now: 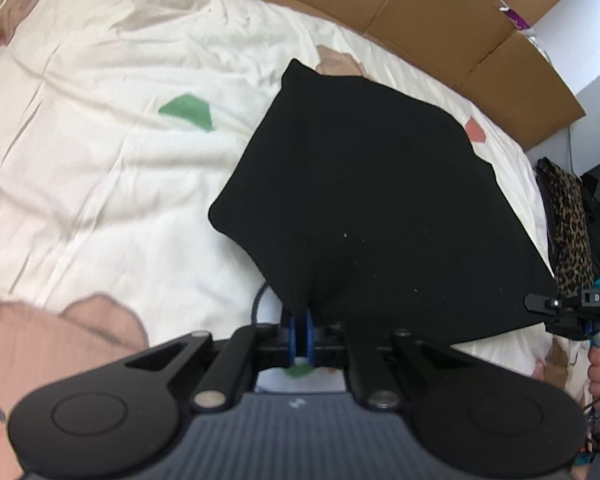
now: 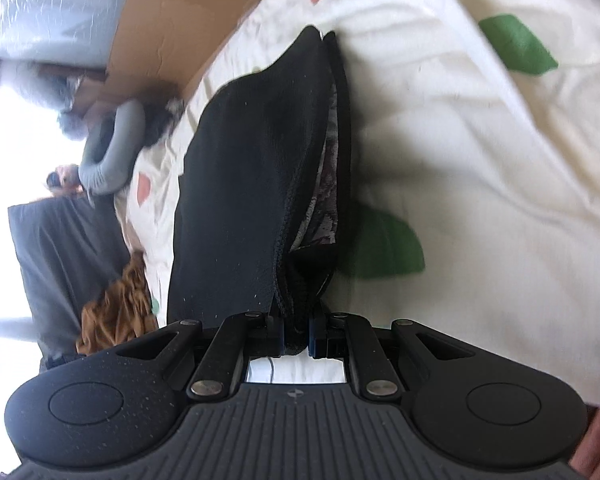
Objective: Fold clothes
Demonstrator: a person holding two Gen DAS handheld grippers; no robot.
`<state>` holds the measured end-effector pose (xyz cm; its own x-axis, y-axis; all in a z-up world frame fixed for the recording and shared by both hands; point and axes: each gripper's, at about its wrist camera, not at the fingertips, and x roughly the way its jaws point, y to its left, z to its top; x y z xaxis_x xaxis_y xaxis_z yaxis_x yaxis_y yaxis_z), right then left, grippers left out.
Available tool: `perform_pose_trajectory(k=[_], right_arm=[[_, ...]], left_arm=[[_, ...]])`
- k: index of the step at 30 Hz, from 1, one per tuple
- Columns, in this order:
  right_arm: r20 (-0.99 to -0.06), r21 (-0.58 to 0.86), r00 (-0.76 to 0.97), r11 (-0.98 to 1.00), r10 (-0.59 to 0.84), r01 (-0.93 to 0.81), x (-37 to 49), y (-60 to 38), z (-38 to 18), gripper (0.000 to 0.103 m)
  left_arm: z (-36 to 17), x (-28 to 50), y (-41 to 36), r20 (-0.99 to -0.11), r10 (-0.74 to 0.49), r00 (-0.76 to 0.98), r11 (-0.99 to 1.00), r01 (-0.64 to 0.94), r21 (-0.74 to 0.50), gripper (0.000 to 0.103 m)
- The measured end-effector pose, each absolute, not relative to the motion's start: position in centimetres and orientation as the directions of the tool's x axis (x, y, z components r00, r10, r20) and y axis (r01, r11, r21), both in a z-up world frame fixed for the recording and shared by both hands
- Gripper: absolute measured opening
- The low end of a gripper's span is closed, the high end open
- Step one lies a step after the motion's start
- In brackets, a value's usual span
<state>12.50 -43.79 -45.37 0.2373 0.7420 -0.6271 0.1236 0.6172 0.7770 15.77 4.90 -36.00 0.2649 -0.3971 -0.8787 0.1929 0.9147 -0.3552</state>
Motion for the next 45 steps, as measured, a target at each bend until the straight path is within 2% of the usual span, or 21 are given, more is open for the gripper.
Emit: perform_pose_trajectory(k=[9, 27, 33, 45], right_arm=[[-0.661, 0.746, 0.211, 0.662, 0.721, 0.073, 12.2, -44.3, -44.4, 0.008], [-0.697, 0.691, 0.342, 0.718, 0.630, 0.086, 15.8, -48.1, -42.2, 0.008], [-0.713, 0.658, 0.380, 0.749, 0.590, 0.072, 18.1, -48.8, -41.4, 0.008], [-0.726, 0.620, 0.426, 0.782, 0.540, 0.065, 21.7, -49.5, -41.3, 0.008]], left_arm=[[-37.3, 15.6, 4.0, -0.891, -0.425, 0.159, 0.899, 0.188, -0.395, 0.005], [-39.2, 14.5, -3.1, -0.861, -0.500, -0.092, 0.799, 0.334, -0.500, 0.006], [-40.6, 12.4, -5.6, -0.844, -0.514, -0.156, 0.780, 0.326, -0.535, 0.006], [-40.6, 11.3, -10.5, -0.844, -0.517, -0.143, 0.785, 0.312, -0.534, 0.007]])
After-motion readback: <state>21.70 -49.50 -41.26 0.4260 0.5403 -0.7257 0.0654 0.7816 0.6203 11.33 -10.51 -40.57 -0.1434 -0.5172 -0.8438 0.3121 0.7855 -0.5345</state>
